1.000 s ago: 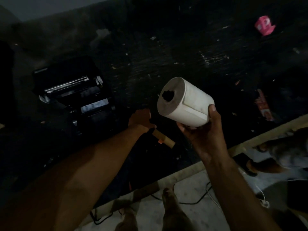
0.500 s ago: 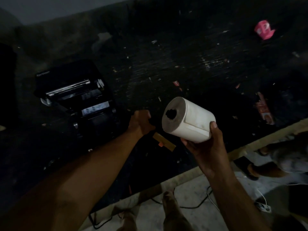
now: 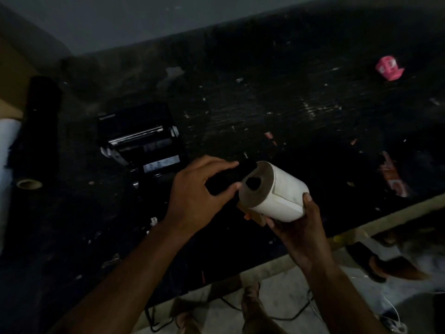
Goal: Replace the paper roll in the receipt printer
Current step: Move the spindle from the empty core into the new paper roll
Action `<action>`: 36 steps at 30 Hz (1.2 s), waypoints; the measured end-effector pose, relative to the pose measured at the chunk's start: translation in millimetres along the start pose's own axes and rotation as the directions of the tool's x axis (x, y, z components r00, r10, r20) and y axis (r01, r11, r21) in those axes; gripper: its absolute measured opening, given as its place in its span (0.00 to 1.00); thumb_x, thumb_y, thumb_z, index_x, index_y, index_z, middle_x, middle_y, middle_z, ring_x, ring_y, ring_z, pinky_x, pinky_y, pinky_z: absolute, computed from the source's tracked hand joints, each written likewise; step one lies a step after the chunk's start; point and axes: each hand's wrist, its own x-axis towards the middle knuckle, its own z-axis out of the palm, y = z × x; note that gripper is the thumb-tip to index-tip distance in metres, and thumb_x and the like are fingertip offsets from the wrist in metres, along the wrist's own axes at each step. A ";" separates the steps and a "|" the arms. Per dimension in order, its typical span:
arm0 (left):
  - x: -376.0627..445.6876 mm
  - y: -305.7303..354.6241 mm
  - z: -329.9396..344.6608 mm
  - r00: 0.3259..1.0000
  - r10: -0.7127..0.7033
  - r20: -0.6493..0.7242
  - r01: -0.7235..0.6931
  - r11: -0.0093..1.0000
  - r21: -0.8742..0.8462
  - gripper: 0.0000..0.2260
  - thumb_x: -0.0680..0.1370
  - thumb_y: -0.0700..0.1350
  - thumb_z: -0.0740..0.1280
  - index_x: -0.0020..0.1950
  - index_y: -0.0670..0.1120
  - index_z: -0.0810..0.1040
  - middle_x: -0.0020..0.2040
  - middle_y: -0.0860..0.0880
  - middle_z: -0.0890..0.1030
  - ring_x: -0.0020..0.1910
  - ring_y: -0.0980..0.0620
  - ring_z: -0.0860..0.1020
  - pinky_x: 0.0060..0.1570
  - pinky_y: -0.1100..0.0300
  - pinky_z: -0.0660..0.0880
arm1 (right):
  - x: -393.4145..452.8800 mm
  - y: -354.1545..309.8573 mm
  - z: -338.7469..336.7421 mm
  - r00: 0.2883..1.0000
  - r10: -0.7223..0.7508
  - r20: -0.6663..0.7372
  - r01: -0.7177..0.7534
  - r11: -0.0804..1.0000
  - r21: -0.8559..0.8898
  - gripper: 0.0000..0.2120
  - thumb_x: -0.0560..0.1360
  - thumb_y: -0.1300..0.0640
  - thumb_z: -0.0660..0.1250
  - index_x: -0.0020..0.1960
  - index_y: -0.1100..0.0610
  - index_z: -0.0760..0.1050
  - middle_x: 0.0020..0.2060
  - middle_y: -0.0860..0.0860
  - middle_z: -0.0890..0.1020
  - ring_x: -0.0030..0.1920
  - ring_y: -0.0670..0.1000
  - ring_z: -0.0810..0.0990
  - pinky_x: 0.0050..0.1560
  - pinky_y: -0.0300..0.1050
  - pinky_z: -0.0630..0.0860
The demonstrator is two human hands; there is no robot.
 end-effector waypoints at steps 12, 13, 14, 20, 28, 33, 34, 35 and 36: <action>-38.1 -23.0 -23.5 0.921 -0.388 0.036 0.360 0.813 -0.458 0.13 0.72 0.44 0.80 0.56 0.51 0.87 0.51 0.57 0.88 0.51 0.57 0.86 0.53 0.58 0.83 | -5.6 35.6 48.6 0.994 0.059 0.091 -0.055 0.998 -0.043 0.29 0.71 0.43 0.69 0.69 0.53 0.74 0.64 0.58 0.81 0.65 0.61 0.79 0.57 0.59 0.80; -42.1 -25.8 -25.7 0.923 -0.384 0.032 0.358 0.822 -0.443 0.13 0.72 0.44 0.80 0.56 0.51 0.87 0.51 0.57 0.88 0.51 0.57 0.86 0.53 0.59 0.82 | -6.0 37.2 50.7 0.994 0.047 0.101 -0.041 0.997 -0.068 0.28 0.72 0.44 0.68 0.69 0.53 0.75 0.64 0.59 0.81 0.65 0.61 0.79 0.59 0.60 0.79; -46.0 -28.7 -27.7 0.920 -0.390 0.033 0.365 0.824 -0.434 0.13 0.73 0.44 0.79 0.56 0.50 0.87 0.52 0.57 0.88 0.52 0.57 0.86 0.52 0.60 0.82 | -6.5 39.0 52.5 0.993 0.035 0.113 -0.026 0.996 -0.086 0.26 0.73 0.44 0.68 0.68 0.53 0.75 0.64 0.59 0.81 0.65 0.62 0.79 0.59 0.60 0.79; -71.5 -41.7 -36.2 0.874 -0.482 0.061 0.448 0.749 -0.488 0.16 0.78 0.56 0.71 0.63 0.53 0.84 0.60 0.54 0.86 0.60 0.55 0.83 0.60 0.53 0.80 | -15.9 48.7 75.2 0.992 -0.120 0.041 0.127 0.953 -0.277 0.17 0.72 0.48 0.73 0.55 0.56 0.79 0.58 0.60 0.82 0.59 0.62 0.82 0.52 0.63 0.82; -110.9 -54.0 -40.5 0.663 -0.745 0.076 0.473 0.337 -0.814 0.19 0.72 0.51 0.74 0.59 0.43 0.81 0.57 0.45 0.86 0.59 0.48 0.85 0.51 0.59 0.83 | -29.0 75.5 119.7 0.867 -0.388 0.312 0.492 0.568 -0.660 0.19 0.68 0.48 0.79 0.55 0.51 0.78 0.51 0.46 0.85 0.53 0.44 0.84 0.55 0.51 0.83; -139.2 -78.7 -46.4 0.614 -0.783 0.101 0.306 0.117 -0.945 0.15 0.77 0.48 0.72 0.61 0.44 0.80 0.62 0.42 0.83 0.59 0.48 0.84 0.50 0.61 0.82 | -32.9 101.1 141.0 0.820 -0.299 0.488 0.571 0.380 -0.727 0.27 0.66 0.42 0.79 0.60 0.44 0.73 0.58 0.39 0.81 0.59 0.37 0.79 0.58 0.41 0.80; -143.2 -81.4 -48.5 0.608 -0.787 0.100 0.282 0.096 -0.955 0.10 0.79 0.45 0.68 0.60 0.45 0.80 0.61 0.43 0.84 0.57 0.50 0.84 0.49 0.61 0.82 | -32.8 105.6 144.7 0.805 -0.286 0.520 0.593 0.356 -0.722 0.26 0.67 0.42 0.78 0.61 0.44 0.72 0.59 0.38 0.81 0.60 0.36 0.78 0.58 0.38 0.79; -147.2 -84.8 -50.8 0.606 -0.791 0.084 0.263 0.100 -0.960 0.09 0.81 0.42 0.65 0.59 0.46 0.81 0.60 0.45 0.85 0.56 0.51 0.85 0.49 0.62 0.83 | -33.0 109.8 148.4 0.790 -0.271 0.550 0.613 0.334 -0.716 0.26 0.68 0.43 0.78 0.61 0.44 0.72 0.59 0.38 0.80 0.60 0.35 0.78 0.58 0.37 0.79; -150.5 -87.4 -53.9 0.604 -0.794 0.065 0.249 0.111 -0.962 0.09 0.82 0.41 0.63 0.58 0.47 0.81 0.58 0.46 0.85 0.56 0.52 0.85 0.49 0.62 0.83 | -33.2 114.1 152.1 0.774 -0.258 0.579 0.634 0.317 -0.705 0.25 0.69 0.44 0.77 0.62 0.44 0.72 0.59 0.38 0.80 0.60 0.36 0.77 0.58 0.36 0.78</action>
